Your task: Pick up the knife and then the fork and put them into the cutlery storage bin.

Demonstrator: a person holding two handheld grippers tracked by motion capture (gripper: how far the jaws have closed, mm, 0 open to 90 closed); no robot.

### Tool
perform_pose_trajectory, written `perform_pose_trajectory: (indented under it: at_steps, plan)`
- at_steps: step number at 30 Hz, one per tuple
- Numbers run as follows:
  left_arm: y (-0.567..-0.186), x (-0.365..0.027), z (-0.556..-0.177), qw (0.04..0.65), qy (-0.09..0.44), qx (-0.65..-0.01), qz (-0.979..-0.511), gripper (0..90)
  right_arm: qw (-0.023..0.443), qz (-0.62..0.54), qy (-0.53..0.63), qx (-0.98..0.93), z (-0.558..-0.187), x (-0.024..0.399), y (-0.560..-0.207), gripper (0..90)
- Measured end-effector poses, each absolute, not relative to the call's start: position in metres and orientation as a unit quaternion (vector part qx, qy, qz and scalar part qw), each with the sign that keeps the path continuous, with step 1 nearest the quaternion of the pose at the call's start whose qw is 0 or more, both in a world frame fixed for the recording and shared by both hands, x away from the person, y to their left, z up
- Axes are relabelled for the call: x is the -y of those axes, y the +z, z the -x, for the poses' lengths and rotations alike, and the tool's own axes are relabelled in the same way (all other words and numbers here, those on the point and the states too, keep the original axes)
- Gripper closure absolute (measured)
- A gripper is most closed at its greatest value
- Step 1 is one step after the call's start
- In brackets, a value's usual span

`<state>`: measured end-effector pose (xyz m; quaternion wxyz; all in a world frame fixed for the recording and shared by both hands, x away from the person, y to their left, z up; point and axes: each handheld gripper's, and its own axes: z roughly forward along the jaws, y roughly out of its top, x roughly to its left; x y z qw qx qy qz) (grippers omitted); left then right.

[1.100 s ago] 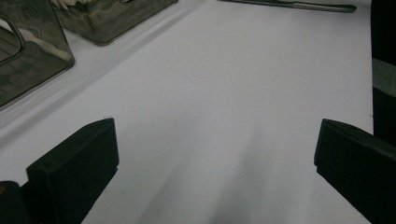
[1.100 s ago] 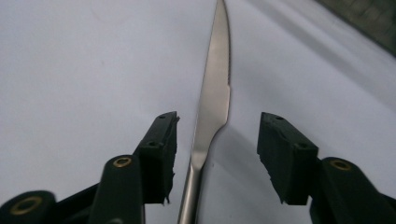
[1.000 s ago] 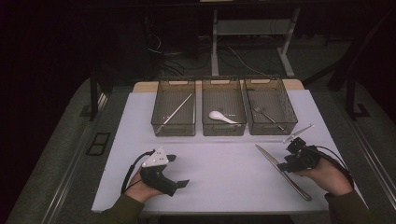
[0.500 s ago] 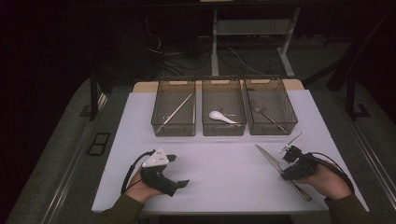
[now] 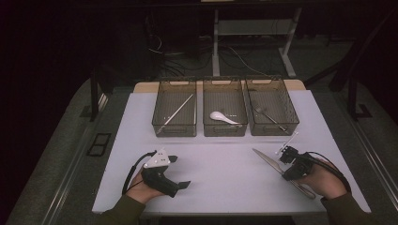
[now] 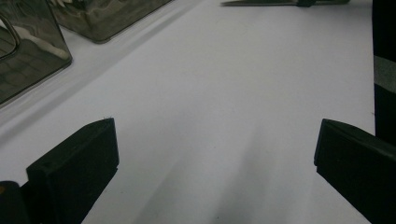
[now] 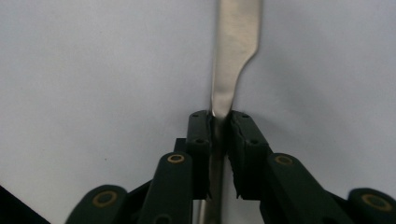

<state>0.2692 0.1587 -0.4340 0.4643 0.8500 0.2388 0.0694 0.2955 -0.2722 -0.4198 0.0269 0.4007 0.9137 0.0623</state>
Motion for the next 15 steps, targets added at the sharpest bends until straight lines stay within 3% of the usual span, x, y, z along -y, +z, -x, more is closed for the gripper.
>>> perform_pose_trajectory:
  at_steps: [15]
  plan:
    - [-0.434, -0.159, -0.269, 0.465, 0.07, -0.239, -0.849, 0.0, 0.025, -0.414, 0.14, -0.899, -0.299, 0.296, -0.412, 80.0]
